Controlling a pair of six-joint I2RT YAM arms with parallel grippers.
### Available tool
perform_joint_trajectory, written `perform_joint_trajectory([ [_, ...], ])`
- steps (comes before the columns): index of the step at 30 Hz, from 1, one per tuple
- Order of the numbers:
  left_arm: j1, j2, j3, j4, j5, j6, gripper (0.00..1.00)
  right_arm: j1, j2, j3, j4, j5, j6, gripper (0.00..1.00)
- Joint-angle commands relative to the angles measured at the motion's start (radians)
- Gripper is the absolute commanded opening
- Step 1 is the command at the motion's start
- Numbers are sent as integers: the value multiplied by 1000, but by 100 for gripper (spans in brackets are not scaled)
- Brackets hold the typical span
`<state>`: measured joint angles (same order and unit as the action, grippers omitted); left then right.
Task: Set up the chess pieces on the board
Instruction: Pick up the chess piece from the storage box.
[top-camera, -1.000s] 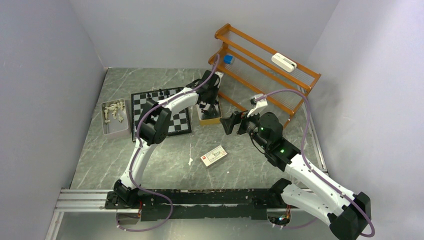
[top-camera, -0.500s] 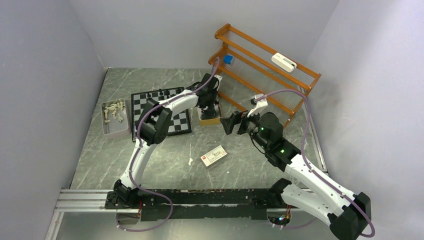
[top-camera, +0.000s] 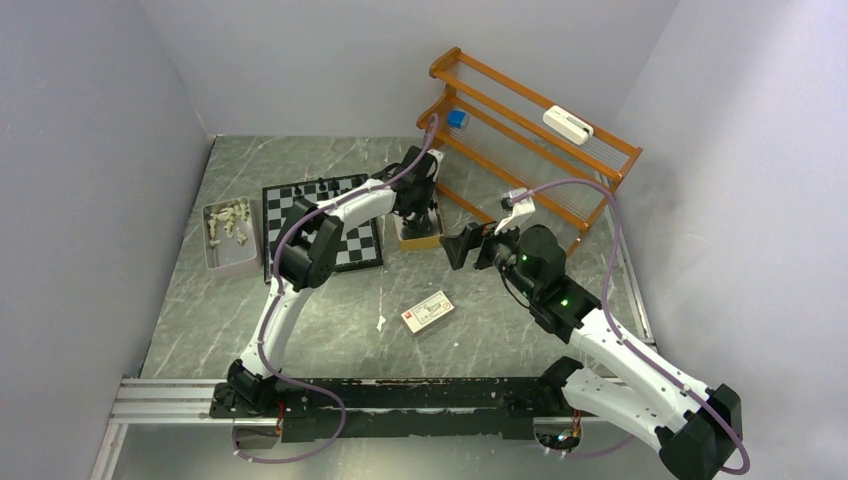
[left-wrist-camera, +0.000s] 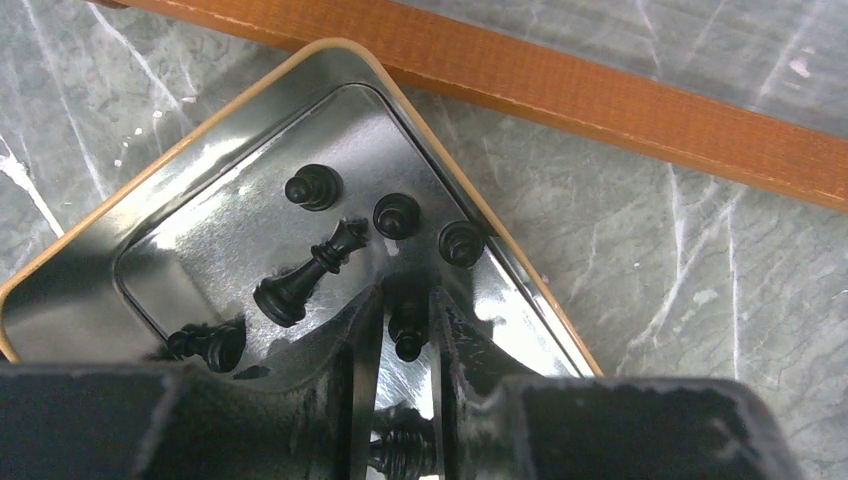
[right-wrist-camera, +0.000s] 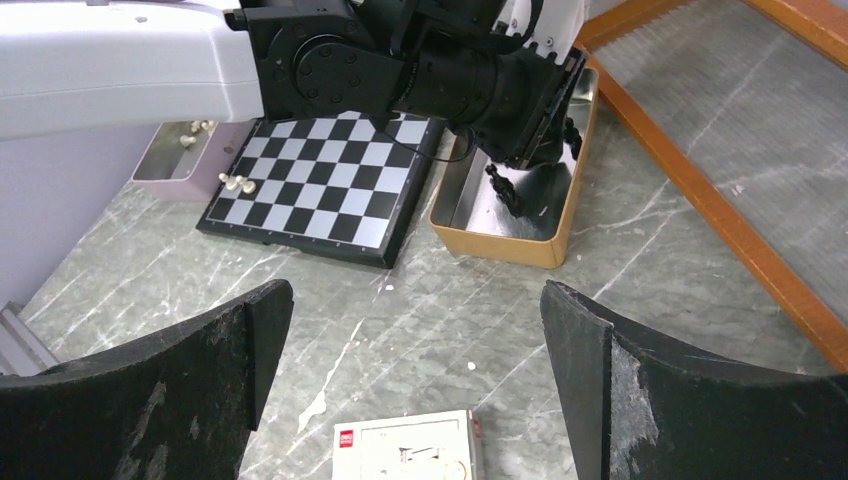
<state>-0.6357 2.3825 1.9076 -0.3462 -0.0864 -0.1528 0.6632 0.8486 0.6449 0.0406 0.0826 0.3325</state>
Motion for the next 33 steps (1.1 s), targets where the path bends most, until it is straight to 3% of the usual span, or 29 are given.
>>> perform_joint_trajectory([
  [1,5,-59,24,-15,-15,8,30,2,-4,-7,28,2,-6,100],
  [33,5,-80,-40,-2,-31,10,23,1,-8,-9,28,4,-5,100],
])
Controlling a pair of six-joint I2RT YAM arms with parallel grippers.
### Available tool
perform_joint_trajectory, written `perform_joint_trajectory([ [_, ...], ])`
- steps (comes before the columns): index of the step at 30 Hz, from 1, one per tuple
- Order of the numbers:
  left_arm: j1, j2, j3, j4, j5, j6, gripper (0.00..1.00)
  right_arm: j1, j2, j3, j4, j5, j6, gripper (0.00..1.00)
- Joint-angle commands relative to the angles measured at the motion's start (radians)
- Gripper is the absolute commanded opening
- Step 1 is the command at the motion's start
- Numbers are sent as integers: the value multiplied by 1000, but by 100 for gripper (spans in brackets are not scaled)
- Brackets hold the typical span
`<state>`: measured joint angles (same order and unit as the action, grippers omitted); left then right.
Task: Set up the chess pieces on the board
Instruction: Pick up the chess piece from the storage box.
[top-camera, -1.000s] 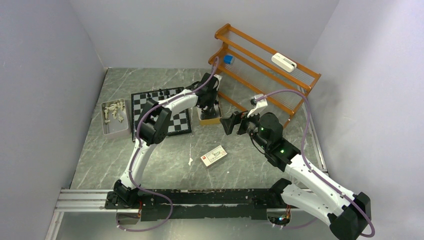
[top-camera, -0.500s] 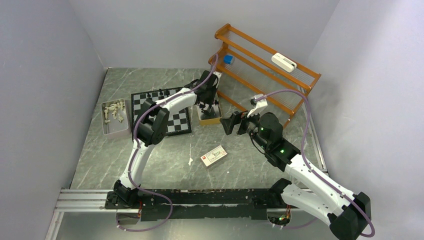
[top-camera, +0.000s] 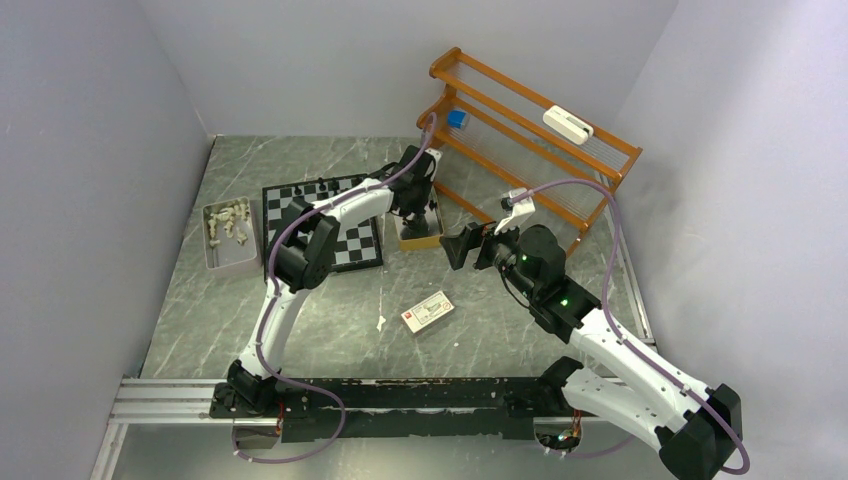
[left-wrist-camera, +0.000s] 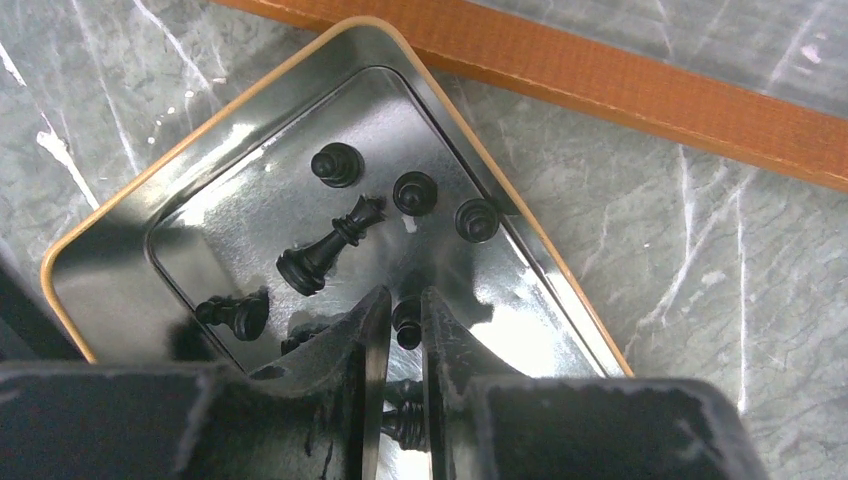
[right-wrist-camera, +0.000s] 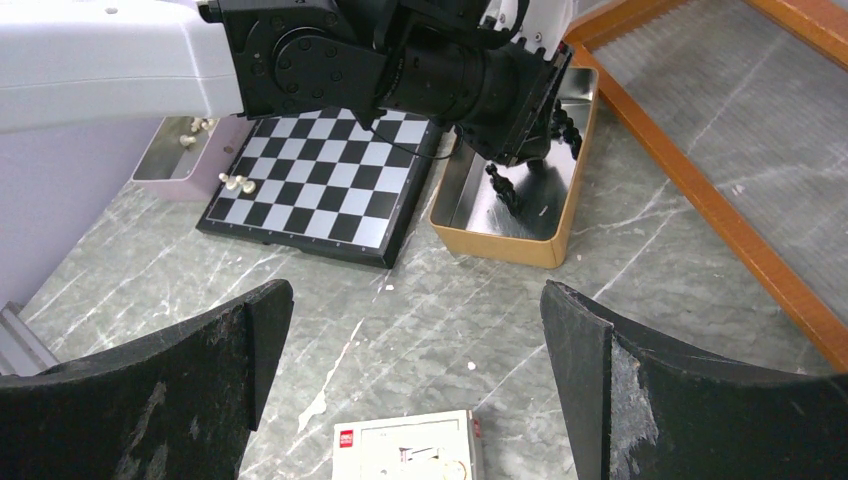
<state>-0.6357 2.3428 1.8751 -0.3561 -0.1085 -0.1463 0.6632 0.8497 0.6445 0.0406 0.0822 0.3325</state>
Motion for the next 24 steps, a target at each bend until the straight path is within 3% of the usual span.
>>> perform_joint_trajectory([
  [1,5,-40,-6,7,-7,3,21,1,-8,-9,28,4,-5,100],
  [8,5,-60,-4,0,3,3,15,1,-9,-9,29,6,-4,100],
  [24,9,-147,47,-111,-21,-41,15,1,-7,-2,25,3,-2,100],
])
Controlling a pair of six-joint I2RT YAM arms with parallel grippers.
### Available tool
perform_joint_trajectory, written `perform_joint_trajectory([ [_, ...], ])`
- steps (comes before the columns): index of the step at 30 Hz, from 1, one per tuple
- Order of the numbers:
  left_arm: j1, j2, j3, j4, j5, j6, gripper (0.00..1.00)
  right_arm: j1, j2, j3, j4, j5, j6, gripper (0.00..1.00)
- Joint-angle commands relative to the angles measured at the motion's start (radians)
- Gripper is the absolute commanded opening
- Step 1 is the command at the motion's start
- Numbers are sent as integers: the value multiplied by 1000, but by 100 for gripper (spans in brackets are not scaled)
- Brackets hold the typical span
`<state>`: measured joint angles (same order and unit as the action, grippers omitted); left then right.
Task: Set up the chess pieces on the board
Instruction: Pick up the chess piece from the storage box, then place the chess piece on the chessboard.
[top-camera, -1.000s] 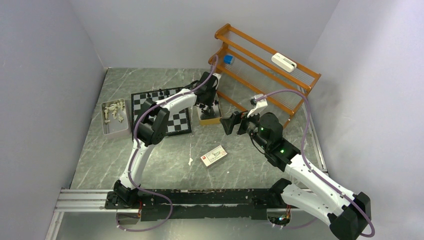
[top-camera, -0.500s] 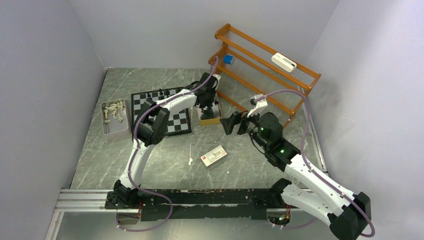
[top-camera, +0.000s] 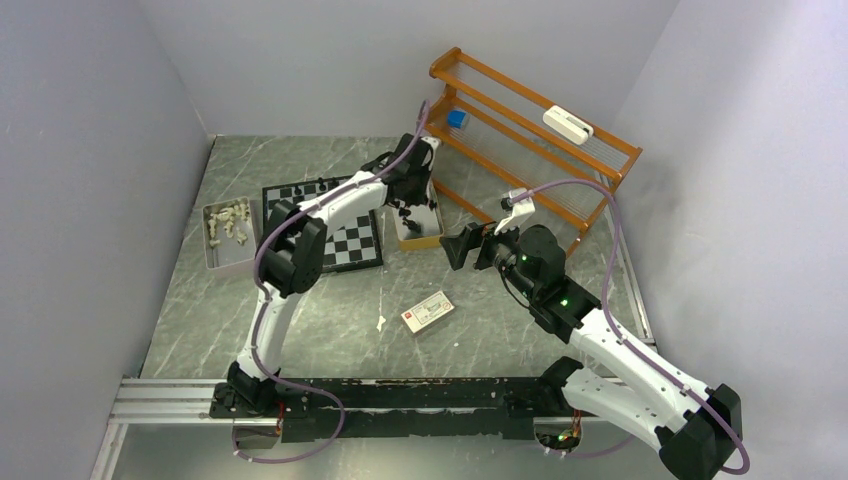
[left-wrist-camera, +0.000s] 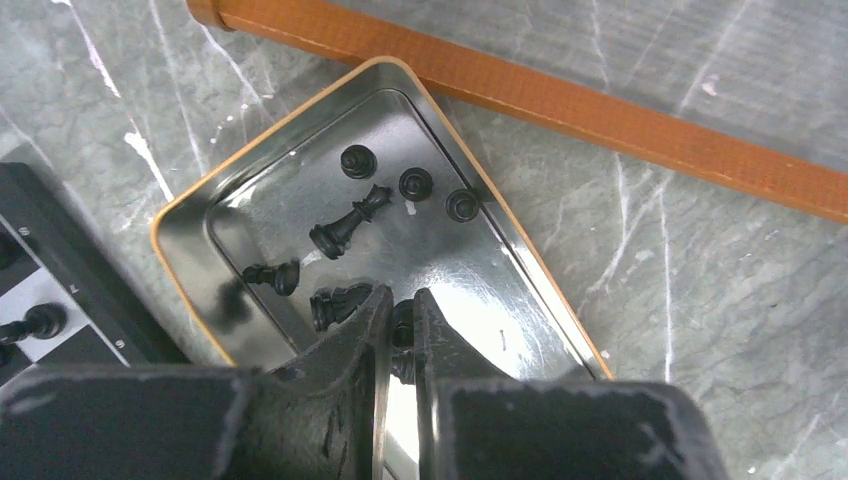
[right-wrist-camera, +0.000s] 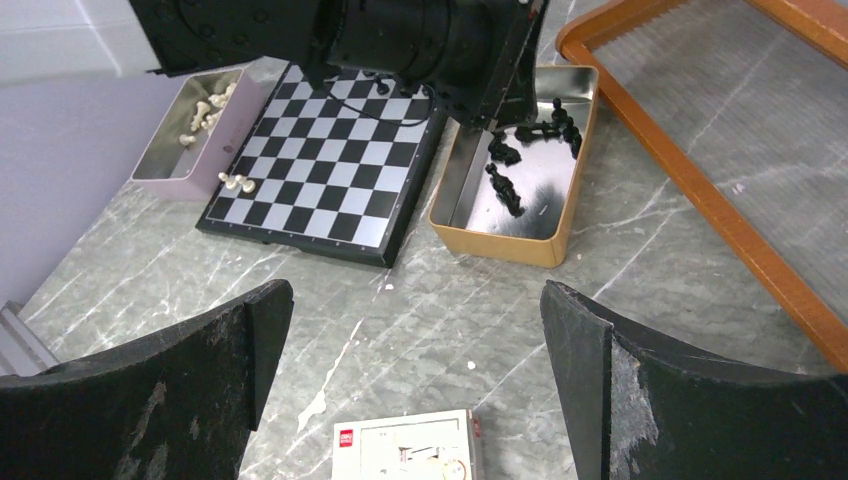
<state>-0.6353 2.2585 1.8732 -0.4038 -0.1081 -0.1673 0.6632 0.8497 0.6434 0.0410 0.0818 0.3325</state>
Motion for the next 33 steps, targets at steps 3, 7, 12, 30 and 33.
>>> perform_joint_trajectory([
  [3,32,-97,46,-97,-23,-44,16,1,-12,1,26,1,-2,100],
  [7,81,-160,-1,-119,-35,-62,16,2,-28,0,15,3,0,100],
  [12,174,-244,-85,-133,-48,-72,16,2,-44,-11,21,-6,4,100],
  [30,415,-254,-181,-106,-66,-92,17,3,-59,-16,25,-7,1,100],
  [33,424,-235,-189,-103,-72,-96,17,4,-60,-16,22,-1,0,100],
])
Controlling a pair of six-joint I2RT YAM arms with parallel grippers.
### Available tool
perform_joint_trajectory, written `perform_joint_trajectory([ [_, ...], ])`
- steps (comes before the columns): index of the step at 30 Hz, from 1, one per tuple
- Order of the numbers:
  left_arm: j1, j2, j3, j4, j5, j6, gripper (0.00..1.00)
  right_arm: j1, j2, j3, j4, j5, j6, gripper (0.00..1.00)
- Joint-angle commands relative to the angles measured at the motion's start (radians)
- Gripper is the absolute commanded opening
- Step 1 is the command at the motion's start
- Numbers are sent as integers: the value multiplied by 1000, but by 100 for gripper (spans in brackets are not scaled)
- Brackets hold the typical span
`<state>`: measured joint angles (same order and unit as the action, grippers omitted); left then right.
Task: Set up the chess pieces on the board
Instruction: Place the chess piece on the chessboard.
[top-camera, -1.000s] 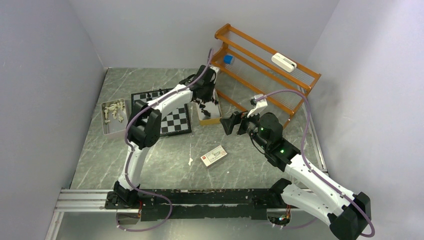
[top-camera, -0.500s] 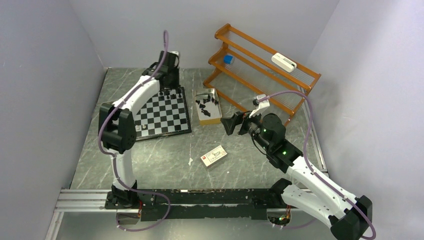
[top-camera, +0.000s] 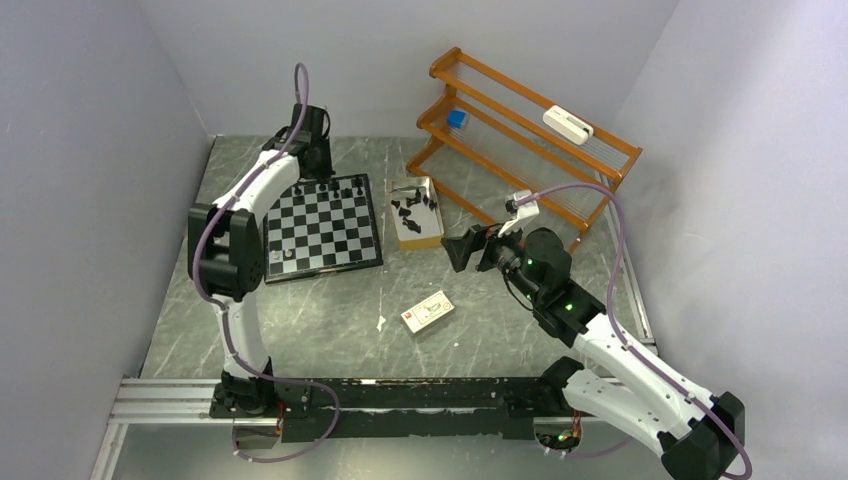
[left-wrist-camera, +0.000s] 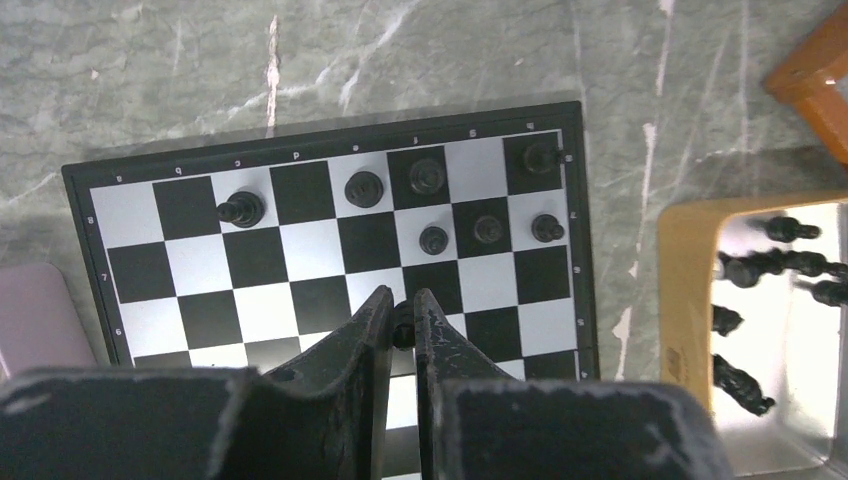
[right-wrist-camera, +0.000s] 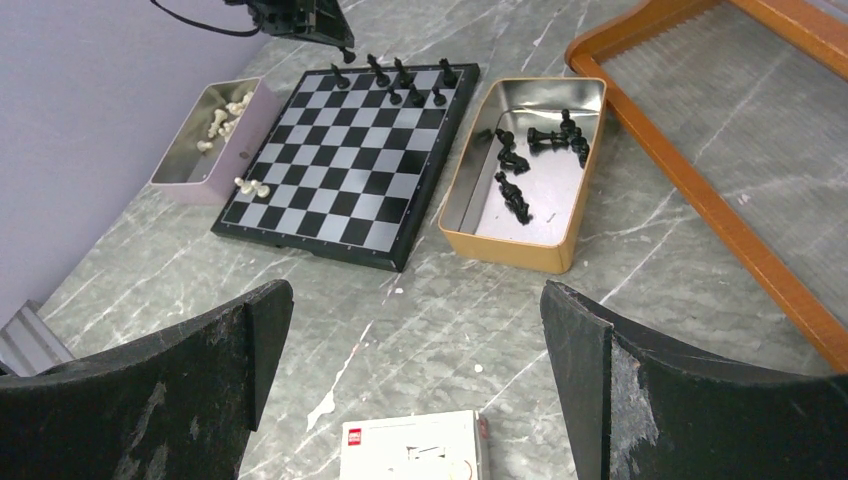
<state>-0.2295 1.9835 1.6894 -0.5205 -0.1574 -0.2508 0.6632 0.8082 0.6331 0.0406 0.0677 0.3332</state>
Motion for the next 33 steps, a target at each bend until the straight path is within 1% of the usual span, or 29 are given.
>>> perform_joint_trajectory([
  [1,21,44,-12,17,-22,-15,17,3,-17,-5,21,13,-1,100],
  [8,41,63,-72,67,-3,-19,17,3,-16,2,12,17,-5,100],
  [13,42,89,-81,88,6,-16,16,3,-19,5,9,20,-6,100],
  [22,43,138,-53,104,2,-18,16,3,-26,8,1,27,-10,100],
  [33,43,159,-41,122,-6,-7,17,3,-23,7,1,33,-11,100],
])
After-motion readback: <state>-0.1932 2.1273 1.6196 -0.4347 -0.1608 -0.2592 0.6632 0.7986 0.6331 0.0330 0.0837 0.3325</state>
